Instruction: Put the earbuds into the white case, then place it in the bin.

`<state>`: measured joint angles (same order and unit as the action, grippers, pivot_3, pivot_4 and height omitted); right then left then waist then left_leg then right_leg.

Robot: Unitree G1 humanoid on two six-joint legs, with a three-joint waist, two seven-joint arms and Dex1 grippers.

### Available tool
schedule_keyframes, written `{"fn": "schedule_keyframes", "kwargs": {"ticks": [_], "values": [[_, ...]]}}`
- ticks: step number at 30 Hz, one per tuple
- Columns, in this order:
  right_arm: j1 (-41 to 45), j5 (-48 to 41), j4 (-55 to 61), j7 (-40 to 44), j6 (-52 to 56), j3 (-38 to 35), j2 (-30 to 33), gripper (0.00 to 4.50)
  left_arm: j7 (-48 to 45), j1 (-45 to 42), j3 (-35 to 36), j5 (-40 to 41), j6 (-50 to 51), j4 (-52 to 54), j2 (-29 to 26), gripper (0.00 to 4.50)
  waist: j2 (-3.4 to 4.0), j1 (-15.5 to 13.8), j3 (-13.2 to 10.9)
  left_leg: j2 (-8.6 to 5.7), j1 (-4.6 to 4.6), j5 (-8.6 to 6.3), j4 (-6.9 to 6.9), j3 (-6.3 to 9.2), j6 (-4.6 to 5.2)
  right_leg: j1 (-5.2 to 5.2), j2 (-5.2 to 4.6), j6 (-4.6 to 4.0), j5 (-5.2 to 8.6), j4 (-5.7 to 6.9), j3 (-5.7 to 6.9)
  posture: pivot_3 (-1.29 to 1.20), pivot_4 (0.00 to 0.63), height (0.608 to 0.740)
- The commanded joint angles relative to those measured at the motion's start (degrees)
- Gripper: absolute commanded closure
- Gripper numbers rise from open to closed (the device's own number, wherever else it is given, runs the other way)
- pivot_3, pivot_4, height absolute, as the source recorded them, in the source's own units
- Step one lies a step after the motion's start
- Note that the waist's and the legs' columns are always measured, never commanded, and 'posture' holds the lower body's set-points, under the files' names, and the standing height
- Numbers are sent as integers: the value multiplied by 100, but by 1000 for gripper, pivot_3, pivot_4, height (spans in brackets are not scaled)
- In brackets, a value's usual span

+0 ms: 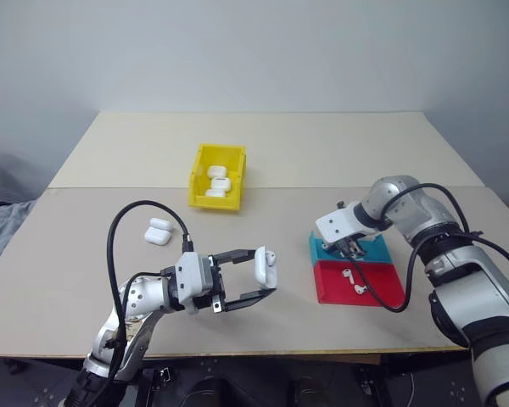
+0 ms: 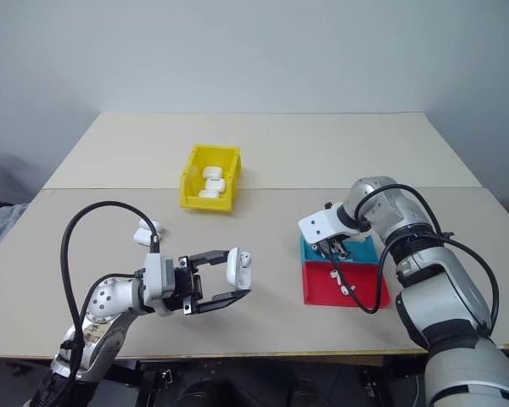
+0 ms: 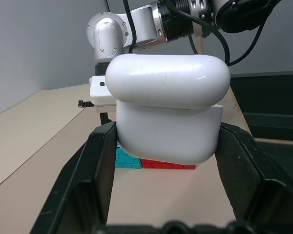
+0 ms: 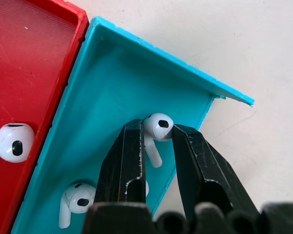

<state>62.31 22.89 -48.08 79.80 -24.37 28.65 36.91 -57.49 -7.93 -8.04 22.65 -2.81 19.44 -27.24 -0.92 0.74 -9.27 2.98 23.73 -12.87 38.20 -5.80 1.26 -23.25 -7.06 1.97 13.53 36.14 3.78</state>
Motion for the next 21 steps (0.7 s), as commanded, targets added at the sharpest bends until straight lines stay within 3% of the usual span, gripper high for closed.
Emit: {"fn": "schedule_keyframes", "kwargs": {"ticks": [1, 6, 14, 17, 21], "values": [[-54, -164, 367, 61, 162, -185, 113, 3702, -17, -36, 19, 70, -91, 171, -5, 1778, 0, 0, 0, 0, 0, 0, 0, 0, 0, 0, 0, 0, 0, 0, 0, 0, 150, 740], [-377, -824, 1815, 204, 1229, -845, 495, 3702, 25, -269, 67, 165, -191, 45, 191, 1778, 7, -19, -4, -1, 3, 0, 0, 1, 0, -1, -2, 0, 0, -1, 1, 0, 150, 740], [-1581, -3372, 5913, -102, 5822, -3410, 1212, 3702, 70, -994, -10, 872, 431, 269, 559, 1778, 7, -159, -5, -1, 7, -5, 2, 12, 8, 2, -3, -1, -2, -3, 8, 0, 150, 740], [-1984, -4525, 7014, -571, 7195, -4490, 1121, 3702, 5, -1245, -48, 1103, 615, 207, 703, 1778, 6, -154, -4, -3, 6, -9, 6, 38, 15, 8, -5, 0, -3, -4, 12, 0, 150, 740], [-2382, -6219, 7875, -1431, 8342, -5790, 477, 3702, 169, -1504, -148, 1239, 1112, 268, 766, 1778, 5, -133, -3, -4, 2, -10, 6, 59, 17, 13, -2, 0, -3, -3, 9, 0, 150, 740]]}}
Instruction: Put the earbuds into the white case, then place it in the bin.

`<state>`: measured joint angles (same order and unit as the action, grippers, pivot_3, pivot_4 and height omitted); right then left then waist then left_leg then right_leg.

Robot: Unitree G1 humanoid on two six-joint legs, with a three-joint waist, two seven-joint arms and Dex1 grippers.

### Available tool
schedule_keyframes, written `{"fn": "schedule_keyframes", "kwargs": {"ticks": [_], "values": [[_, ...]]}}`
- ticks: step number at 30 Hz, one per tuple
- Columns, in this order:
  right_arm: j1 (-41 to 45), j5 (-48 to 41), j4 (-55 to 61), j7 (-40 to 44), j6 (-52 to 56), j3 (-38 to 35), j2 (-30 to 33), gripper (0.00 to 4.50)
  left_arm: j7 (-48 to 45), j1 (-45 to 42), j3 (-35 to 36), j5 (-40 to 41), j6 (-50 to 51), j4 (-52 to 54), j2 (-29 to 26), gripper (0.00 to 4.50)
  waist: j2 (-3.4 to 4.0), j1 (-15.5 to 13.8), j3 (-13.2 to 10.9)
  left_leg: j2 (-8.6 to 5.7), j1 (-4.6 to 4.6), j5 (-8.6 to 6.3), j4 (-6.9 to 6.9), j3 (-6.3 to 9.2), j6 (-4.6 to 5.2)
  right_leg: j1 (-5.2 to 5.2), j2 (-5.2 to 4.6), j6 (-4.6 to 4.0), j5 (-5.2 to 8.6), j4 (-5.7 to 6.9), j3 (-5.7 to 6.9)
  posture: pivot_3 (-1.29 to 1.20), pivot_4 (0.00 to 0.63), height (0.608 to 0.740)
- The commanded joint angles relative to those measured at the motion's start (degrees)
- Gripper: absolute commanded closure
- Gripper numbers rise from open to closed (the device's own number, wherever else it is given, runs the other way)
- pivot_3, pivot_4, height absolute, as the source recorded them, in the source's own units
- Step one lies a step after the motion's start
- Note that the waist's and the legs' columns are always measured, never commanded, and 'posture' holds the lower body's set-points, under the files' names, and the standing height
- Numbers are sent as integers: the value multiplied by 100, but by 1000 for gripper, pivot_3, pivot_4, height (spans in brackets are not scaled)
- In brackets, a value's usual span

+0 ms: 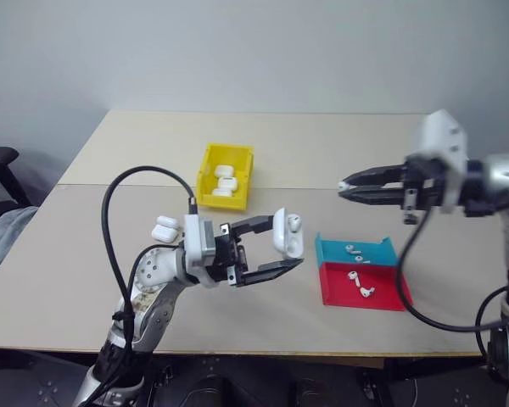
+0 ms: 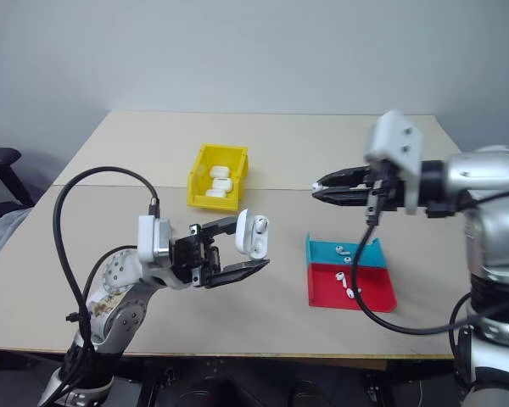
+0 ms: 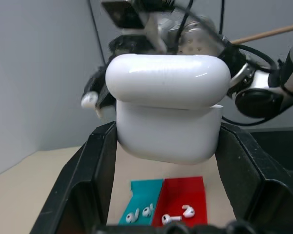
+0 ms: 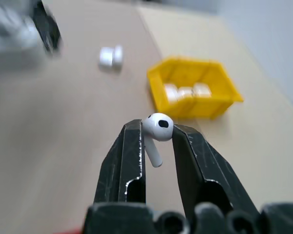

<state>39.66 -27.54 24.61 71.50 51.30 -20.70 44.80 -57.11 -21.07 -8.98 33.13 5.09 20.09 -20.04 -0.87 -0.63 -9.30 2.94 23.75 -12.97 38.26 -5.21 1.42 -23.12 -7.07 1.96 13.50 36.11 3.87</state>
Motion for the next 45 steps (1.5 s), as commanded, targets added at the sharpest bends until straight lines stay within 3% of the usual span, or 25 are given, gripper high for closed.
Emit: {"fn": "schedule_keyframes", "kwargs": {"ticks": [1, 7, 12, 16, 22, 31, 45], "values": [[-190, -1598, 797, -888, 983, -1065, -507, 3702, 182, -228, -80, 216, 393, 249, 95, 1778, 0, 4, 0, 0, 0, 0, 0, 2, 0, -1, 1, 0, 0, 2, -1, 0, 150, 740], [-391, -3918, 1127, -2779, 1721, -1526, -1099, 3702, 585, -324, -211, -30, 694, 544, 202, 1778, 0, -3, 0, -3, 2, 0, -1, 8, 0, 0, 1, 0, 0, 1, -1, 0, 150, 740], [-919, -5235, 1347, -3721, 1338, -1378, -899, 3702, 890, -236, -278, -209, 792, 785, 234, 1778, 0, -13, 0, -8, 4, -2, 0, 9, 4, 3, 0, 3, -1, -4, -1, 0, 150, 740], [-1291, -5945, 1528, -4003, 945, -1250, -603, 3702, 1007, -175, -270, -264, 777, 805, 253, 1778, 0, -8, 0, -7, 3, -2, -1, 13, 5, 3, 1, 4, 0, -4, -1, 0, 150, 740], [-1704, -6167, 1636, -4097, 400, -916, -312, 3702, 1028, -64, -300, -233, 737, 874, 304, 1778, -1, -3, 0, -7, 3, -3, 0, 12, 5, 3, 1, 5, 0, -4, -3, 0, 150, 740], [-2183, -5237, 1782, -3685, -383, -424, -251, 3702, 1003, 37, -291, -158, 719, 950, 342, 1778, -1, -9, 0, -8, 4, -3, 0, 14, 6, 3, 1, 7, 1, -6, -3, 0, 150, 740], [-2536, -4736, 1780, -3425, -873, -91, -104, 3702, 965, -21, -284, -209, 652, 839, 387, 1778, -2, -11, 0, -8, 4, -3, 0, 15, 7, 3, 1, 7, 1, -8, -2, 0, 150, 740]]}}
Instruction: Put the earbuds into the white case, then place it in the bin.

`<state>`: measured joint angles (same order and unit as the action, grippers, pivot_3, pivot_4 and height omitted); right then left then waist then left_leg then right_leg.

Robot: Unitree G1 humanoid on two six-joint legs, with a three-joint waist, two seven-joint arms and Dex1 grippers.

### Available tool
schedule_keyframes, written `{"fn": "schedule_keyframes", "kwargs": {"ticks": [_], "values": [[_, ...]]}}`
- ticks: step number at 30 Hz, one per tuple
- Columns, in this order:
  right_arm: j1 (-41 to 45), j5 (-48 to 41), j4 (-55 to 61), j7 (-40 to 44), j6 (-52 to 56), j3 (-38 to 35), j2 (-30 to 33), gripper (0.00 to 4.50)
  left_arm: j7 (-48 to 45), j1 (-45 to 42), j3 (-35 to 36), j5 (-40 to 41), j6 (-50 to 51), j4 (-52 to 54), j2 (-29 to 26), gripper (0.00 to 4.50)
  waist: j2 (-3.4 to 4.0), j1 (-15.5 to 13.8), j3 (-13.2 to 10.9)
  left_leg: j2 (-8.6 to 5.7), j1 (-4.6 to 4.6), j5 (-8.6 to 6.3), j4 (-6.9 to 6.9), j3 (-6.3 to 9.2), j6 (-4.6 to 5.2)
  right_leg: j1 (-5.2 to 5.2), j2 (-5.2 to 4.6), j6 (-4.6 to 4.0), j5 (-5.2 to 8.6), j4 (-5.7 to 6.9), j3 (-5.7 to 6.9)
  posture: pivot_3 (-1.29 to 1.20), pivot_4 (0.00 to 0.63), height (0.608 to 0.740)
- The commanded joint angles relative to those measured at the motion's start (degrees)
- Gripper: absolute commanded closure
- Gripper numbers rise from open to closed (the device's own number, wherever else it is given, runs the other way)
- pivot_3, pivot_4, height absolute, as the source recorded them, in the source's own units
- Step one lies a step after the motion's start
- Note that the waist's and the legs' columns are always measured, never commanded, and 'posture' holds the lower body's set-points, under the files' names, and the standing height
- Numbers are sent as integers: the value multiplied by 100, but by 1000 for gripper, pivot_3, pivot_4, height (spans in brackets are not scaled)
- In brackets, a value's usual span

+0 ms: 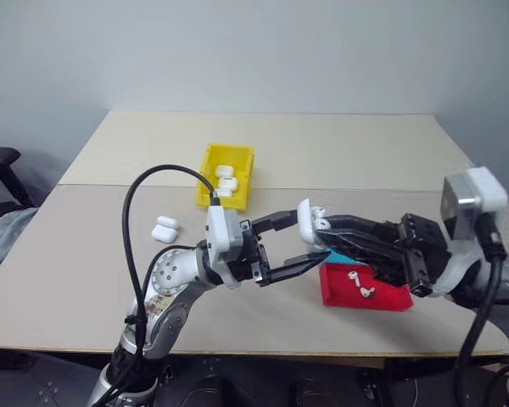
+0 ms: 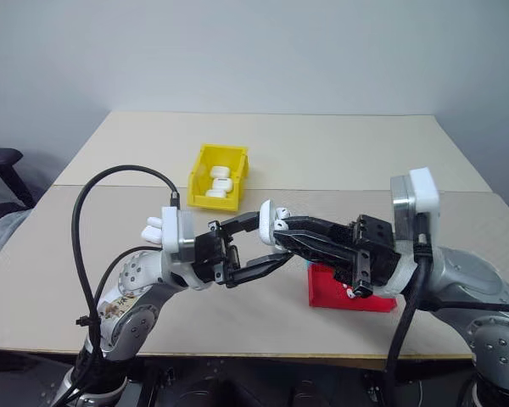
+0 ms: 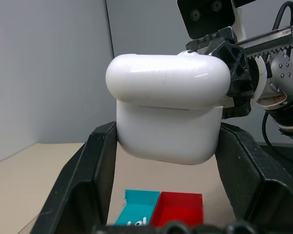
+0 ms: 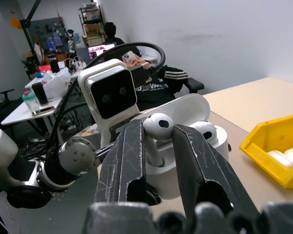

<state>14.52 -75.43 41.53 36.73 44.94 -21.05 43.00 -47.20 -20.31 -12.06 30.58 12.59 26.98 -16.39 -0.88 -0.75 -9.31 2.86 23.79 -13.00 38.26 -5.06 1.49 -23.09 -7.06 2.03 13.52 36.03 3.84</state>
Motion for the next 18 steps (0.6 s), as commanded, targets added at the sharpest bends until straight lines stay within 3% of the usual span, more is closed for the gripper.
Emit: {"fn": "schedule_keyframes", "kwargs": {"ticks": [1, 3, 7, 18], "values": [[-23, 90, 55, -5, -245, -35, 76, 3702, -35, -94, 26, 41, -113, 143, 24, 1778, 0, 0, 0, 0, 0, 0, 0, 0, 0, 0, 0, 0, 0, 0, 0, 0, 150, 740], [-55, 77, 42, 38, -279, -43, 90, 3702, -15, -90, 24, 20, -110, 136, 28, 1778, 0, 0, 0, 0, 0, 0, 0, 0, 0, 0, 0, 0, 0, 0, 0, 0, 150, 740], [-165, 443, 215, 104, -475, -23, 107, 2546, 4, -84, 26, -8, -133, 93, 55, 1778, 0, -2, 0, 0, 0, 0, 0, 0, 0, 0, 0, 0, 0, 0, 0, 0, 150, 740], [-280, 207, -10, 528, -653, -468, 334, 2546, -117, -97, 10, -141, -127, -114, -94, 1778, -1, -4, 0, 0, 0, 0, 1, 0, 0, 0, 0, 0, 0, 0, 0, 0, 150, 740]]}}
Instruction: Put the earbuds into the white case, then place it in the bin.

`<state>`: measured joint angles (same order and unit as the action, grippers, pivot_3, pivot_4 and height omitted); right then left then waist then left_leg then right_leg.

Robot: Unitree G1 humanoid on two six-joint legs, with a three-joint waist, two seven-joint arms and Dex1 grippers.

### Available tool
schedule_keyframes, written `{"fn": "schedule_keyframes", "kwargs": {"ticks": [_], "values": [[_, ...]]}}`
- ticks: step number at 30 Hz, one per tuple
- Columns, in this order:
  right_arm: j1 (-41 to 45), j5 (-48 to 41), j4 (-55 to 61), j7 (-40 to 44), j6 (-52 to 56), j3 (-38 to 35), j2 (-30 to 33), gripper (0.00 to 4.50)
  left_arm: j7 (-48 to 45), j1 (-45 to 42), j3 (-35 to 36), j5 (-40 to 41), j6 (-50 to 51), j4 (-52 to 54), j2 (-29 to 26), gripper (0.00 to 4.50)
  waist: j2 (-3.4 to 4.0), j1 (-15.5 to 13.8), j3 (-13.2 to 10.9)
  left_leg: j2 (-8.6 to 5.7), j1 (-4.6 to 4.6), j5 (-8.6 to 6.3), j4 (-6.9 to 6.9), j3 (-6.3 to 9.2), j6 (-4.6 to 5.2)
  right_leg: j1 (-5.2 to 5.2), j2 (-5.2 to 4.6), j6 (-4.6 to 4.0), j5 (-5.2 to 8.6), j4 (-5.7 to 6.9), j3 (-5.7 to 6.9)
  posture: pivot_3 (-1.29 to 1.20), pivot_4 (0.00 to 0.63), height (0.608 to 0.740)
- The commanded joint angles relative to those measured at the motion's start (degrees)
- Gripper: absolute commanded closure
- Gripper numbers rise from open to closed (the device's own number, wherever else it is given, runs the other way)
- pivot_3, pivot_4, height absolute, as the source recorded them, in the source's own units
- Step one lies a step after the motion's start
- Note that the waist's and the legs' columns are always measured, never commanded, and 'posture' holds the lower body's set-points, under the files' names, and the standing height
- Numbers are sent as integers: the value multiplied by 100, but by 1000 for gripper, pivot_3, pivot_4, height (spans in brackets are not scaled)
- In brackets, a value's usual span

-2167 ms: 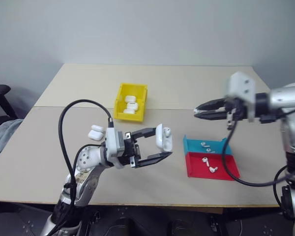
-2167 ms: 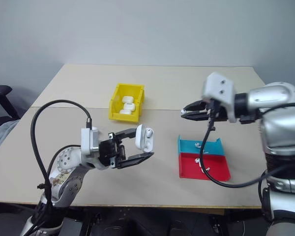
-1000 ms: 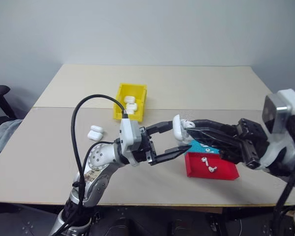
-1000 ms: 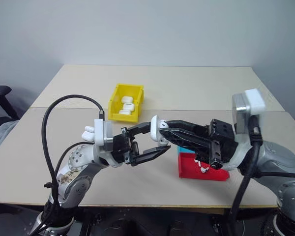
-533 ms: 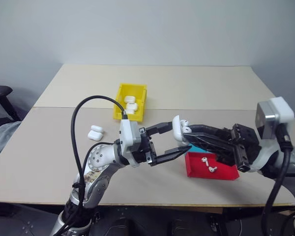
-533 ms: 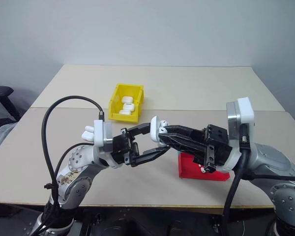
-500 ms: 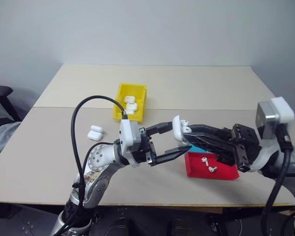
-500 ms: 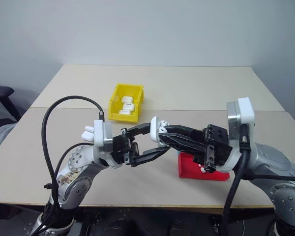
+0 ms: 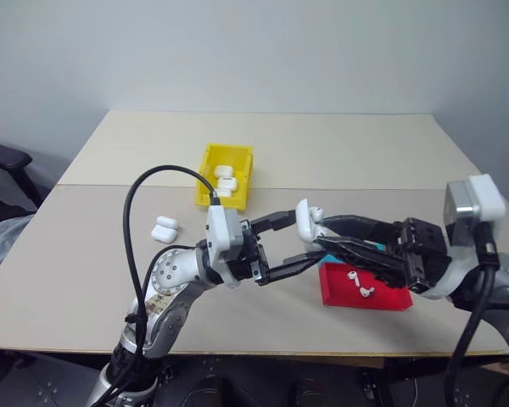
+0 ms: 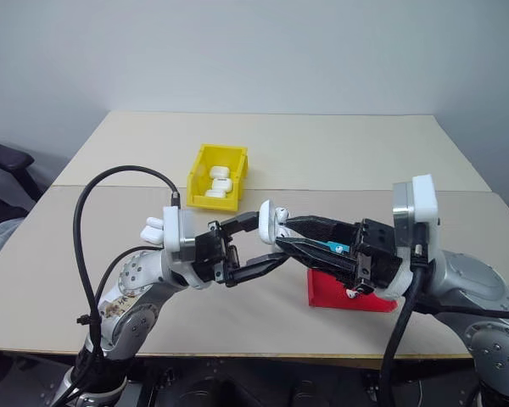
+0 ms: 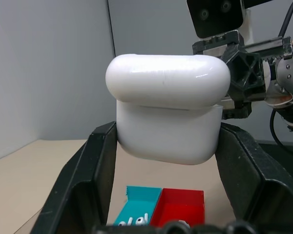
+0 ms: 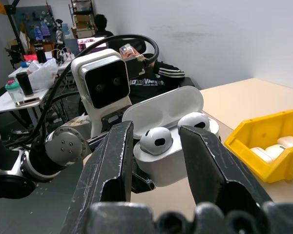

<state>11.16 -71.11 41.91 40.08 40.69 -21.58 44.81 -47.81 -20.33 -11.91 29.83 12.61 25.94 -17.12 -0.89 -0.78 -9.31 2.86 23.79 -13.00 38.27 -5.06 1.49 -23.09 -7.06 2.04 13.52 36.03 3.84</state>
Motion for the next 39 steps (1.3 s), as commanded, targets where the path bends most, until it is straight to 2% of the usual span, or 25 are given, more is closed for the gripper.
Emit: {"fn": "schedule_keyframes", "kwargs": {"ticks": [1, 4, 7, 10, 14, 24, 31, 39], "values": [[87, -306, -121, 259, -222, -500, 226, 2546, -54, -103, -25, -99, -120, -57, -10, 1778, 0, -2, 0, 0, 0, 0, 0, 0, 0, 0, 0, 0, 0, 0, 0, 0, 150, 740], [293, -379, -334, 523, -179, -567, 507, 2546, -94, -152, -164, -290, -283, -330, 110, 1778, -1, -3, 0, 0, 0, 0, 0, 0, 0, 1, 0, 0, 0, -1, 0, 0, 150, 740], [841, -278, -610, 564, -35, -305, 851, 2546, -212, -246, -383, -661, -592, -661, 177, 1778, -1, 2, -1, 0, 0, -1, 0, 0, 1, 0, 0, 0, 0, -2, 1, 0, 150, 740], [1549, 59, -869, 617, 250, 272, 1299, 3139, -249, -404, -517, -855, -691, -875, 263, 1778, -1, 14, 0, -1, -1, 0, 0, -3, 1, -2, 0, -1, -1, 1, -4, 0, 150, 740], [2259, 505, -1021, 928, 327, 910, 1535, 4493, -178, -558, -686, -1183, -906, -1224, 467, 1778, -1, 5, 0, 1, 3, -2, 0, -3, 4, -4, 1, -2, 0, -5, -1, 0, 150, 740], [2693, 1874, -908, 1326, 271, 1946, 1600, 4493, -164, -601, -694, -1401, -948, -1247, 502, 1778, -1, 2, -1, 1, 6, -3, 5, -3, 6, -7, -2, 1, -2, -1, -1, 0, 150, 740], [2394, 2270, -948, 1548, 237, 1788, 1701, 4493, -143, -500, -526, -1269, -979, -1126, 434, 1778, -1, 3, -1, 1, 6, -3, 4, -4, 6, -6, -2, 1, -1, -2, 0, 0, 150, 740], [2307, 2089, -938, 1485, 381, 1385, 1686, 4493, -81, -499, -400, -1260, -891, -1147, 379, 1778, 0, 8, 0, 2, 6, -3, 5, -4, 6, -7, -2, 1, -2, -1, -1, 0, 150, 740]]}}
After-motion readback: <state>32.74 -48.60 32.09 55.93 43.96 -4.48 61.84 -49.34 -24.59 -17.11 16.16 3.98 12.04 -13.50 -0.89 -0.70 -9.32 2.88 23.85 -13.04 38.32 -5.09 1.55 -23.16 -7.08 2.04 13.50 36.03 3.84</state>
